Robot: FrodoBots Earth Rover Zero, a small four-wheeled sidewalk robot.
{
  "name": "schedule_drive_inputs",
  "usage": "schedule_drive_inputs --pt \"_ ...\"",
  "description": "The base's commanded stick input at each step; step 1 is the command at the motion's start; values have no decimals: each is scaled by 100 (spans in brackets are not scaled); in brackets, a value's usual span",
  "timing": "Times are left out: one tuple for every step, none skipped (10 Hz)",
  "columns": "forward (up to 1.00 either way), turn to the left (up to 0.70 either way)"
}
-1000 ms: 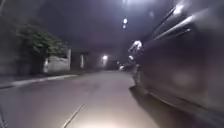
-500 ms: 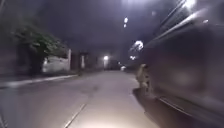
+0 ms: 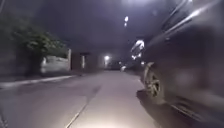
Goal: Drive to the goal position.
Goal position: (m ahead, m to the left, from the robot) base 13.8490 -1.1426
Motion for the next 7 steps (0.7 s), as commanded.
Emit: schedule_drive_inputs --pt "70 0" --pt "70 0" --pt "70 0" --pt "70 0" --pt "70 0" --pt "70 -27" --pt "70 -35"
